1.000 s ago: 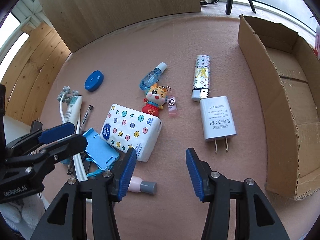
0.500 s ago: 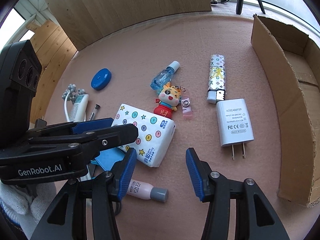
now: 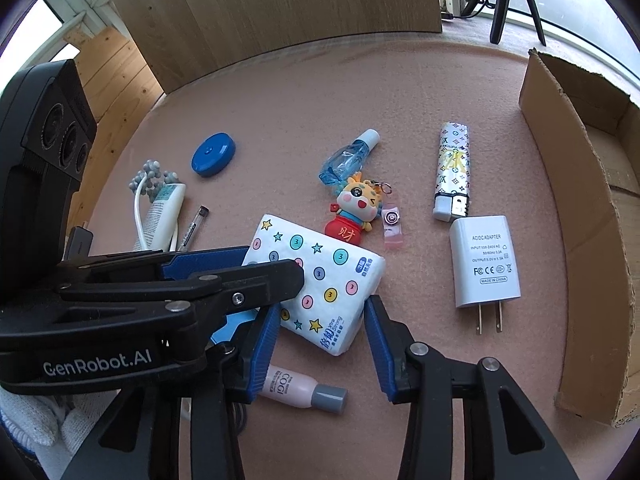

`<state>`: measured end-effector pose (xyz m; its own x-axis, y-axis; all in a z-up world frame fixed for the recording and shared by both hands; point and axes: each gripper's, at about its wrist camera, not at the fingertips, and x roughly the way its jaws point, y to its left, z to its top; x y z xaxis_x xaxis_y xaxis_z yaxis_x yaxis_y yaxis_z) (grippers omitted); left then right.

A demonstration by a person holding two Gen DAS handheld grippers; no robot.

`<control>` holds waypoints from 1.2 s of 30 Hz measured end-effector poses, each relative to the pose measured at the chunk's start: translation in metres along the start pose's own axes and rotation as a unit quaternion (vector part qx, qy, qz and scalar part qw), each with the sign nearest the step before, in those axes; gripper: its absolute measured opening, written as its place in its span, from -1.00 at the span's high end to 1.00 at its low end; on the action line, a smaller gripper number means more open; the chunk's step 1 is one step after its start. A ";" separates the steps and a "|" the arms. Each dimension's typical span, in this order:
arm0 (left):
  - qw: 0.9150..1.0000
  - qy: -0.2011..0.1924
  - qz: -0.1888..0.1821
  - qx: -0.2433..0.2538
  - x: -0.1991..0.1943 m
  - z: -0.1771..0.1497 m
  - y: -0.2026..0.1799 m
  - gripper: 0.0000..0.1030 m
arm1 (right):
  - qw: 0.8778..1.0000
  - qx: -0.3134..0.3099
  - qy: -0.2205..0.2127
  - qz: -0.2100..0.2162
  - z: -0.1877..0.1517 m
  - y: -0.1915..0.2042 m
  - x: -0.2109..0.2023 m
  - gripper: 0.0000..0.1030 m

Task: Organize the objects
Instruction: 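Lift the tissue pack with the left tool and carry it toward the box, then lower the tissue pack into the box and open the left tool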

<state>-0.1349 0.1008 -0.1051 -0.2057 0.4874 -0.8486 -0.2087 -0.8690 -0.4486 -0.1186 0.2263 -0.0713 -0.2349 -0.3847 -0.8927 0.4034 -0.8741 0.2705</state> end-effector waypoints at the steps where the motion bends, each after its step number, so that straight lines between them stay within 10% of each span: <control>1: 1.000 -0.004 -0.002 0.000 -0.005 0.001 -0.001 0.15 | 1.000 -0.004 -0.004 -0.003 0.000 0.001 -0.003 0.23; 17: 0.996 -0.057 -0.029 0.058 -0.027 0.013 -0.095 0.16 | 0.998 0.002 -0.062 -0.027 0.002 -0.034 -0.080 0.25; 36: 0.990 -0.042 -0.063 0.121 0.039 0.030 -0.215 0.16 | 0.989 0.065 -0.099 -0.087 -0.013 -0.139 -0.132 0.25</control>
<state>-0.1267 0.3087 -0.0333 -0.2400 0.6051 -0.7591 -0.4591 -0.7598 -0.4605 -0.1319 0.4021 0.0046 -0.4644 -0.2643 -0.8453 0.2267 -0.9581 0.1750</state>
